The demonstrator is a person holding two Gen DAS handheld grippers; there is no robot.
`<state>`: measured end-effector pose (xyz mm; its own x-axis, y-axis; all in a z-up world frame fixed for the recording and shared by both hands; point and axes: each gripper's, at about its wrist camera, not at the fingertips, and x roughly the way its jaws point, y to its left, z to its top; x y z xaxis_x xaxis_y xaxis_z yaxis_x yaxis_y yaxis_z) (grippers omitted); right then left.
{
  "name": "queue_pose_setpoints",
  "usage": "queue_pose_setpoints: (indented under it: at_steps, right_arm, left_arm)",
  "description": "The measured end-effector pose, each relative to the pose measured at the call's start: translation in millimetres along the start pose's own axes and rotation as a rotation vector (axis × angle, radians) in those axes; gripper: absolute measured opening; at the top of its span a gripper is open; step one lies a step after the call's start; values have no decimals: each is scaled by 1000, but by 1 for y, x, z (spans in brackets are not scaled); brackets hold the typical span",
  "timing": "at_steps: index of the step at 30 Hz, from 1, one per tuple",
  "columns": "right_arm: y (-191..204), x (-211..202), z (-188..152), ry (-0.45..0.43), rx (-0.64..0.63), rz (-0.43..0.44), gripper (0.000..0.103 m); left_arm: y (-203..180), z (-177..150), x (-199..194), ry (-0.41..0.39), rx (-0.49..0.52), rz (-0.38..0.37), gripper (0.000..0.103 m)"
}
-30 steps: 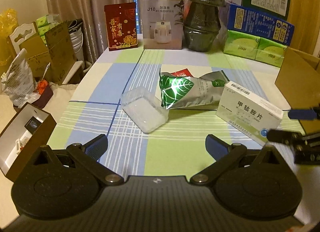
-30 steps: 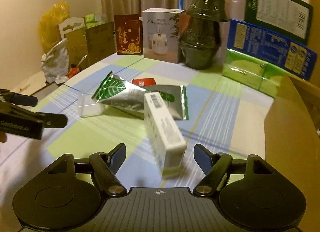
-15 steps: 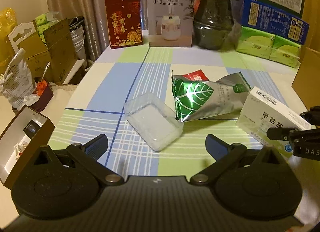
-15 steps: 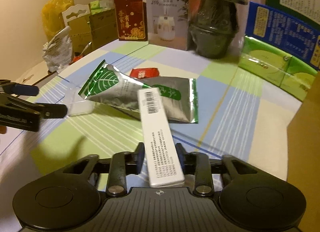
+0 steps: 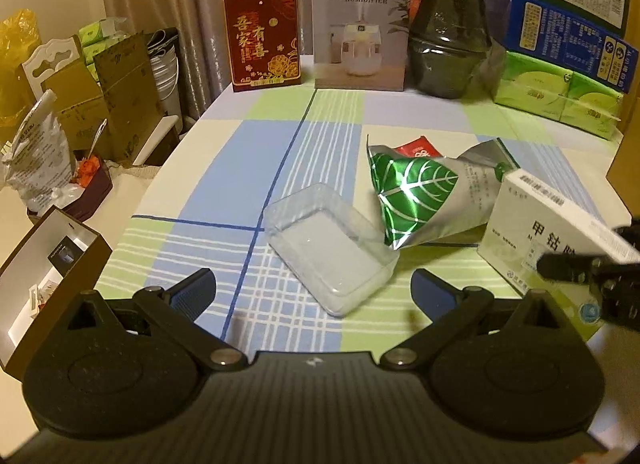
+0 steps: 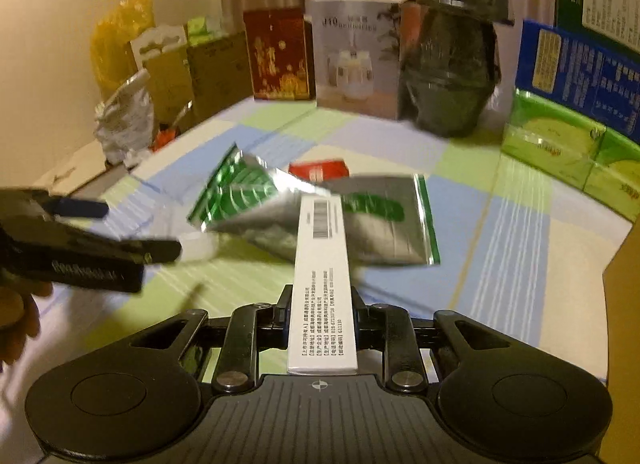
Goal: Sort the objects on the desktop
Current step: 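Grasp the long white box with the right tool while the left tool grasps the clear plastic tray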
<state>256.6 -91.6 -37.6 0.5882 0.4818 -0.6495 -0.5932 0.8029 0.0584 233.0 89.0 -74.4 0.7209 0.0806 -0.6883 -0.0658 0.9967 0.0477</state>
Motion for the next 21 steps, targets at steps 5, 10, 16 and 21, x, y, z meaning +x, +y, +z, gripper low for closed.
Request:
queue_pose_setpoints:
  at_steps: [5,10,16,21]
  right_arm:
    - [3,0,6,-46,2,-7,21]
    - [3,-8,8,-104,-15,-24,21]
    - [0,-2,3,-104,-25,-46,21]
    - [2,3,-2,-88,-43,-55,22]
  left_arm:
    - [-1,1,11,-5,-28,-35,102]
    - [-7,2,21,-9,-23,-47,102]
    - [-8,0,28,-20,-31,-36,102]
    - [-4,1,33,-41,-68,-39,101]
